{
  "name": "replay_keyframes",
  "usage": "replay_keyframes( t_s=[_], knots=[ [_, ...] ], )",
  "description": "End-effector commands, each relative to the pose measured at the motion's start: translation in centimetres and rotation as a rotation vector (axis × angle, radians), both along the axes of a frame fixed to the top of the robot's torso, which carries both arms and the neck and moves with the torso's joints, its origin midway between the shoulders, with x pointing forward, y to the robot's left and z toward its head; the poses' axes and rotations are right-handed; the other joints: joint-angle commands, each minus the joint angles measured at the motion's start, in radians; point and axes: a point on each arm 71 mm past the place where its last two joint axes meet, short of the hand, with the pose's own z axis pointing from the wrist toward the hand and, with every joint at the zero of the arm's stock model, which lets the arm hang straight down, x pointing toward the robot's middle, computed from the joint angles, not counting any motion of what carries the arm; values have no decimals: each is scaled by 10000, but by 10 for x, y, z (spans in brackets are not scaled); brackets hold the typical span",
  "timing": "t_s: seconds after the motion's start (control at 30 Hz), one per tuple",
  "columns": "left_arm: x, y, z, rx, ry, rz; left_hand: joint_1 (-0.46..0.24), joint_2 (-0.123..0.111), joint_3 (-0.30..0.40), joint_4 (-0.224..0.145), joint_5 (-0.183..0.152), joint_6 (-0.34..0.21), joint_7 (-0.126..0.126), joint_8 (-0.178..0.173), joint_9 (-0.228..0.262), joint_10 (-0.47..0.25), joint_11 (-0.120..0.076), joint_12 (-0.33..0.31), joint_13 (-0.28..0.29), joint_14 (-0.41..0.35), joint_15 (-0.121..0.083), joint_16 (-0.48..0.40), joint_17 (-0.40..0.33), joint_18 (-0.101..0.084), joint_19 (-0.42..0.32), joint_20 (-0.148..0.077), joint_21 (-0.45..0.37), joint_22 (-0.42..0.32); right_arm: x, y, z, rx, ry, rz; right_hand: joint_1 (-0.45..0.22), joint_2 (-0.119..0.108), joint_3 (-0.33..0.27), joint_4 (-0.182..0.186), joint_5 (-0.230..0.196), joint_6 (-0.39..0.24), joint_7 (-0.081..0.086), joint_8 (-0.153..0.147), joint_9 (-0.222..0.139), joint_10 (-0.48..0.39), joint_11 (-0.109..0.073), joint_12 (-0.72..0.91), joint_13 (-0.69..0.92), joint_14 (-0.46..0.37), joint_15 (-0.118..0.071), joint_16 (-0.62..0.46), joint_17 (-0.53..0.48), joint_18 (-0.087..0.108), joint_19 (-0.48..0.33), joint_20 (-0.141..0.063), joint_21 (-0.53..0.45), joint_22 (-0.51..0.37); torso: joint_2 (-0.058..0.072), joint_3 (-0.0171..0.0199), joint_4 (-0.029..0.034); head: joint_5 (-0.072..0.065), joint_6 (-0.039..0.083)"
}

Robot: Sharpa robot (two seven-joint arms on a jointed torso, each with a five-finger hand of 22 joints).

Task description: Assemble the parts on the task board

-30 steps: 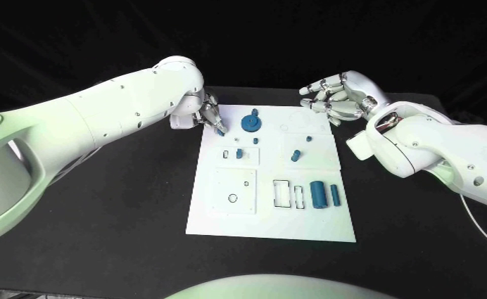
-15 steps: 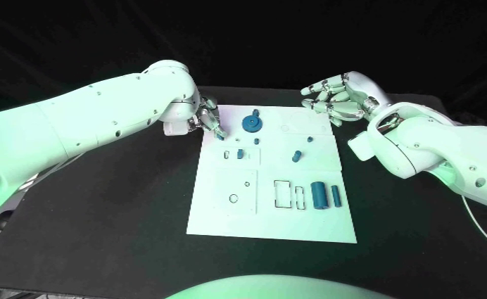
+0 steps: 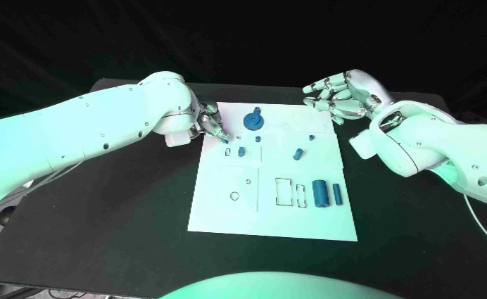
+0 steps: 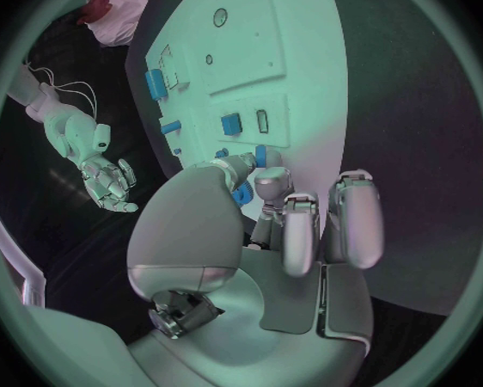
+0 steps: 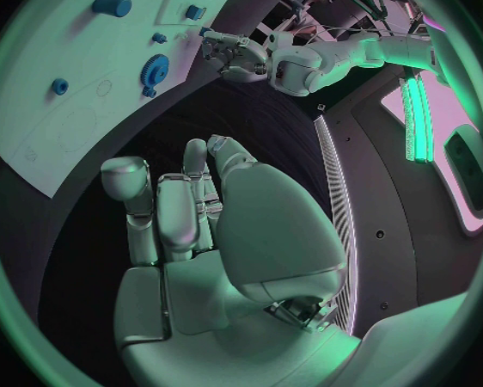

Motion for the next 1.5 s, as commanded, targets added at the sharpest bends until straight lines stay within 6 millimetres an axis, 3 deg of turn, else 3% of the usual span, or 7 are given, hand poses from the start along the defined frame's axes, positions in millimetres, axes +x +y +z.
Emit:
replay_keyframes(
  t_s=[0.03, 0.27, 0.5, 0.8, 1.2, 1.5],
  knots=[
    [-3, -3, -4, -132, -6, 207, -5, -47, 1101, -1021, 32, 112, -94, 61, 284, 48, 8, 28, -20, 1053, -58, 24, 2628, -115, 352, -25, 31, 1025, 0, 1, -1, -25, 29, 73, -69, -4, 44, -5, 22, 16, 87, -31, -10, -62, 8, -49, -13, 101, -6, -48, -6, 170, -88, -14, -47, -11, -4, -11, -13, 24, -21],
    [-10, -6, -14, 58, 368, -29, -9, -53, 1127, -1028, 34, 111, -96, 64, 286, 42, 6, 14, -36, 1053, -60, 24, 2628, -112, 348, -26, 21, 1016, -1, 1, -2, -34, 85, 107, -70, -3, 45, -4, 23, 16, 87, -31, -10, -62, 8, -49, -13, 101, -6, -48, -5, 170, -88, -14, -47, -11, 14, 6, -53, 32, -48],
    [-14, -6, -18, 393, 491, -343, -16, -63, 1173, -1039, 36, 108, -96, 70, 291, 41, 4, 4, -45, 1053, -63, 24, 2628, -111, 347, -30, 19, 1017, -2, 2, -3, -38, 125, 145, -84, 1, 61, 9, 38, 16, 87, -31, -10, -60, 8, -43, -18, 103, -6, -42, 4, 169, -85, -13, -48, -8, 12, 7, -20, 15, -73],
    [-17, -7, -19, 829, 593, -780, -28, -117, 1265, -1087, 43, 112, -100, 91, 306, 57, -2, 1, -45, 1053, -71, 24, 2628, -123, 364, -37, 63, 1064, -2, 2, -3, -49, 178, 190, -84, 1, 61, 9, 38, 16, 87, -31, -10, -60, 8, -43, -18, 103, -6, -42, 4, 169, -85, -13, -48, -8, 18, 6, -40, 25, -125],
    [-16, -1, -20, 1181, 483, -723, -52, -154, 1339, -1115, 81, 121, -100, 109, 317, 73, -4, -1, -46, 1053, -76, 24, 2628, -128, 371, -42, 81, 1086, -2, 3, -4, -76, 178, 221, -110, 16, 90, 34, 55, 17, 87, -31, -11, -53, 9, -31, -26, 103, -5, -44, 6, 169, -82, -11, -50, -7, 12, 10, -14, -21, -120],
    [-19, -5, -22, 1255, 629, -1006, -52, -154, 1339, -1115, 81, 121, -100, 109, 317, 73, -4, -1, -46, 1053, -76, 24, 2628, -128, 371, -42, 81, 1086, -2, 3, -4, -76, 161, 256, -122, 32, 110, 49, 65, 20, 87, -30, -10, -49, 8, -25, -30, 106, -4, -33, 21, 167, -77, -11, -48, 0, 14, 9, -30, 30, -129]
  ],
)
